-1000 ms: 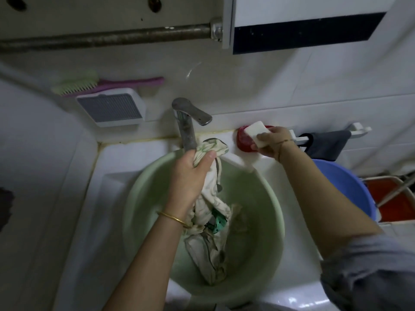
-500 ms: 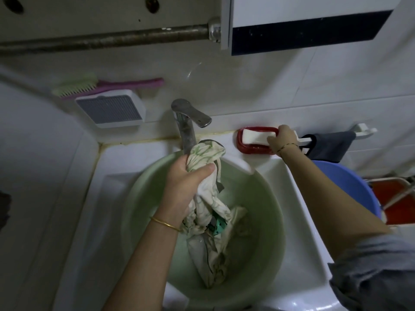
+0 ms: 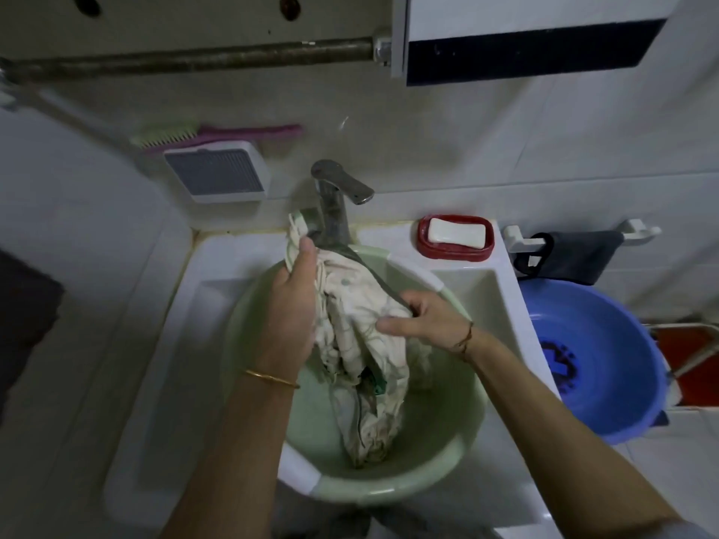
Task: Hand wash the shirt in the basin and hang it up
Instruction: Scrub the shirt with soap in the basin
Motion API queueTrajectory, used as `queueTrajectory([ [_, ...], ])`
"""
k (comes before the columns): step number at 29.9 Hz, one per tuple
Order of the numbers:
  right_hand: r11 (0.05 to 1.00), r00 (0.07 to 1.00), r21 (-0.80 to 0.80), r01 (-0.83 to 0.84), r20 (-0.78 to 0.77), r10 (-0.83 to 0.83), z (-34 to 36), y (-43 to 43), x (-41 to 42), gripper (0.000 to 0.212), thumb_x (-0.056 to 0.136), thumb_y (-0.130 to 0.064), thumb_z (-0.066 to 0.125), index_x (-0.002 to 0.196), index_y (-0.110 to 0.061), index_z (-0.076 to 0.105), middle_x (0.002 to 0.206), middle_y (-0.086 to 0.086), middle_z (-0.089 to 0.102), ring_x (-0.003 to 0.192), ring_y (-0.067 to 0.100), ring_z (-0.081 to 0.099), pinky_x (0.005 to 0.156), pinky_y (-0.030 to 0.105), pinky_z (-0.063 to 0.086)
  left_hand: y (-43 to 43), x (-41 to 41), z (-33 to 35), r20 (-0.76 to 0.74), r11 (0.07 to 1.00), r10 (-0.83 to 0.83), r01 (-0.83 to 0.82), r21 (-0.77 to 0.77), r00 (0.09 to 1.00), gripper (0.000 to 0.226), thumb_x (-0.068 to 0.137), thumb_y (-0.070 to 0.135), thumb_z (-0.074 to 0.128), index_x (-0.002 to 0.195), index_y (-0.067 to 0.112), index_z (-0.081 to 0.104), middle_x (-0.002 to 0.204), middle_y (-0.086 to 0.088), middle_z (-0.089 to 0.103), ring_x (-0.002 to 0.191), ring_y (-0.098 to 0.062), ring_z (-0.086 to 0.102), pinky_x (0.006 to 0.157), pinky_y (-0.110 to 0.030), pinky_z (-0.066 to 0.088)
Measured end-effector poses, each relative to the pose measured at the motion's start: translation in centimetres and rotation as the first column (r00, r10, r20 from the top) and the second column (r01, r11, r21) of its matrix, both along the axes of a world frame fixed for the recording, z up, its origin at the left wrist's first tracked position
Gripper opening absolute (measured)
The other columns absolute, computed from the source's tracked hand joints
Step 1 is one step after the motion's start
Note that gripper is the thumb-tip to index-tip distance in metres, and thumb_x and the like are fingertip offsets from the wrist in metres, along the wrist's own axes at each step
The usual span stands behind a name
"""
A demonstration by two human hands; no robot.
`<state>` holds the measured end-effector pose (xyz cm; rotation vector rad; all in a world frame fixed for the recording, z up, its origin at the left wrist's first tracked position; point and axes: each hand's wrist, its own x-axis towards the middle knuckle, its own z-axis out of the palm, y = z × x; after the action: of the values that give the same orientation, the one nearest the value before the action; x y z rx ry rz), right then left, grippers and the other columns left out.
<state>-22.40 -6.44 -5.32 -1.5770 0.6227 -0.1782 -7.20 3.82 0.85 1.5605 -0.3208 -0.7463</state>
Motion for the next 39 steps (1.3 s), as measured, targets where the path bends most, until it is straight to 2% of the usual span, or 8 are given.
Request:
queueTrajectory([
  [5,0.959,0.971,0.249,0.133,0.163,-0.177,-0.8,-2.4,-1.8,0.031,0.060,-0.024,0.077,0.088,-0.014,0.068,0.085,0.003,0.071,0.080,0.018,0.066,0.080,0.031,0.055,3.2,1.2,-0.7,0.364,0.980,-0.085,0.011,0.201,0.927,0.043,0.091,0.057,0.043,0.105,0.023,0.065,0.099,0.002,0.070,0.092,-0.014,0.064,0.091,-0.033,0.050],
  [10,0.843,0.886,0.397,0.362,0.134,-0.443,-0.7,-1.1,-0.6,0.008,0.091,-0.018,0.058,0.093,-0.012,0.054,0.086,0.007,0.066,0.077,0.019,0.064,0.069,0.029,0.056,4.9,1.0,-1.5,0.506,0.958,-0.207,0.069,0.278,0.837,0.018,0.095,0.014,0.052,0.109,0.007,0.061,0.101,-0.005,0.065,0.093,-0.017,0.060,0.077,-0.020,0.047],
  [12,0.780,0.793,0.196,0.594,0.022,-0.609,-0.6,-0.7,0.4,0.014,0.095,-0.027,0.053,0.098,-0.013,0.054,0.092,0.005,0.063,0.089,0.022,0.061,0.077,0.030,0.053,4.9,0.5,-2.3,0.378,0.967,-0.221,0.153,0.201,0.899,0.023,0.091,-0.001,0.052,0.109,0.011,0.060,0.102,-0.003,0.066,0.090,-0.014,0.061,0.073,-0.013,0.048],
  [14,0.701,0.702,-0.024,0.712,0.022,-0.712,0.3,0.8,1.4,0.018,0.094,-0.027,0.055,0.104,-0.012,0.053,0.096,0.000,0.058,0.092,0.017,0.055,0.071,0.017,0.046,3.8,-0.6,-3.6,0.011,0.987,-0.159,0.159,0.022,0.987,0.024,0.092,-0.003,0.048,0.106,0.010,0.062,0.096,-0.006,0.071,0.086,-0.017,0.067,0.075,-0.024,0.055],
  [18,0.767,0.906,-0.488,0.417,0.160,-0.392,2.7,8.5,3.3,0.028,0.084,-0.047,0.060,0.088,-0.019,0.064,0.082,-0.001,0.066,0.076,0.015,0.058,0.063,0.027,0.044,1.4,-3.7,-4.1,-0.591,0.997,-0.047,0.006,-0.071,0.806,0.035,0.095,0.029,0.042,0.078,0.007,0.064,0.060,-0.008,0.067,0.055,-0.015,0.067,0.056,-0.020,0.055],
  [21,0.669,0.935,-0.718,0.191,-0.073,-0.346,2.8,9.1,4.5,0.047,0.086,-0.063,0.044,0.067,-0.021,0.050,0.079,0.006,0.066,0.075,0.024,0.059,0.058,0.029,0.037,0.5,-5.7,-4.4,-0.647,0.989,0.005,-0.100,-0.110,0.763,0.056,0.095,0.039,0.035,0.053,0.012,0.060,0.042,0.000,0.056,0.038,-0.009,0.058,0.038,-0.011,0.042],
  [24,0.753,0.857,-0.607,0.256,-0.219,-0.467,2.2,4.8,5.6,0.037,0.091,-0.041,0.044,0.063,-0.017,0.044,0.078,0.012,0.063,0.078,0.030,0.059,0.061,0.029,0.035,-0.2,-7.0,-4.5,-0.705,1.000,-0.005,-0.012,-0.019,0.709,0.041,0.090,0.042,0.050,0.068,0.012,0.066,0.059,-0.007,0.065,0.052,-0.018,0.065,0.051,-0.019,0.051],
  [39,0.755,0.889,-0.557,0.346,-0.063,-0.453,1.6,5.8,5.4,0.034,0.075,-0.042,0.042,0.066,-0.016,0.062,0.071,0.010,0.065,0.070,0.026,0.058,0.059,0.029,0.043,-2.3,-4.1,-5.4,-0.653,0.998,-0.019,0.055,0.036,0.757,0.030,0.095,0.025,0.039,0.073,0.014,0.056,0.059,-0.006,0.061,0.060,-0.018,0.062,0.065,-0.023,0.051],
])
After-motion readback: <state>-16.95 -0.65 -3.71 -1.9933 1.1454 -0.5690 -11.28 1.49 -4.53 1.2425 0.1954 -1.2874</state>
